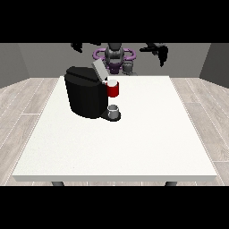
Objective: Insert the coffee pod into the coffee machine and close the lid
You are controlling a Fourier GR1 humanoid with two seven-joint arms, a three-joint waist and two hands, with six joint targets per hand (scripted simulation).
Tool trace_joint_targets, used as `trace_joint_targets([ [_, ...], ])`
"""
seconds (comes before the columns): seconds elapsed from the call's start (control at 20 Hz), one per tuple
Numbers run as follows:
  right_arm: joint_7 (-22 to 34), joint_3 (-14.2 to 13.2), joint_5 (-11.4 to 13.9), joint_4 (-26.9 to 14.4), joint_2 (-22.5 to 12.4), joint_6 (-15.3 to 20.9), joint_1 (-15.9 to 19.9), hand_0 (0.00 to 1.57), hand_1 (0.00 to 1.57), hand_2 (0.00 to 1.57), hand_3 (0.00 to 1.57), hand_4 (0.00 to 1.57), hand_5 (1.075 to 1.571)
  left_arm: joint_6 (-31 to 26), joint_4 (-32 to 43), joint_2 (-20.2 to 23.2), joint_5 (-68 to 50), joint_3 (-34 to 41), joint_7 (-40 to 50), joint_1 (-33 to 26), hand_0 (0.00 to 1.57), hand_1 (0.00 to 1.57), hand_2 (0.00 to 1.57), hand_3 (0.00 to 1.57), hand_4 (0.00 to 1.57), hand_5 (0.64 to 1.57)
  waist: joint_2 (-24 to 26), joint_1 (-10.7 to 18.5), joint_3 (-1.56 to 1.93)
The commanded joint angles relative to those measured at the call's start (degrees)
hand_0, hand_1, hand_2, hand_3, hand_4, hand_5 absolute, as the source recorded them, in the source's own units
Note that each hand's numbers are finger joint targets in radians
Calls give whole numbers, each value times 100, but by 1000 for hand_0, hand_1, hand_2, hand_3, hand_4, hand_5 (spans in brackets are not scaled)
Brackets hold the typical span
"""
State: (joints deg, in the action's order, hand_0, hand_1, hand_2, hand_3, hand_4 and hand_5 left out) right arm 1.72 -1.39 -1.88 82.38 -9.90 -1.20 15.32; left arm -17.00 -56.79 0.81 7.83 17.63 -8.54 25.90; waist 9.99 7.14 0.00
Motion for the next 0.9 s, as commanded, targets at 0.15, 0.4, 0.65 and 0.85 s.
trace_joint_targets([
  [0.15, -100, -216, -261, -340, -22, -326, 268, 0, 0, 0, 0, 0, 1571, 111, -901, 68, -452, -267, 104, -675, 0, 0, 0, 0, 0, 1571, -384, 62, 1],
  [0.4, -12, -313, -30, -964, 183, 181, 1043, 0, 0, 0, 0, 0, 1571, 209, -1341, -78, -551, -582, 373, -468, 0, 0, 0, 0, 0, 1571, -894, 288, 1],
  [0.65, -154, -228, 5, -1187, 182, -67, 1043, 0, 0, 0, 0, 0, 1571, -67, -1848, 336, -836, -566, 619, -1100, 0, 0, 0, 0, 0, 1571, -811, 54, 0],
  [0.85, -621, -365, 6, -1665, 68, -284, 1313, 0, 0, 0, 0, 0, 1571, 267, -2157, 273, -826, -668, 645, -1050, 0, 0, 0, 0, 0, 1571, -1116, -13, 1],
])
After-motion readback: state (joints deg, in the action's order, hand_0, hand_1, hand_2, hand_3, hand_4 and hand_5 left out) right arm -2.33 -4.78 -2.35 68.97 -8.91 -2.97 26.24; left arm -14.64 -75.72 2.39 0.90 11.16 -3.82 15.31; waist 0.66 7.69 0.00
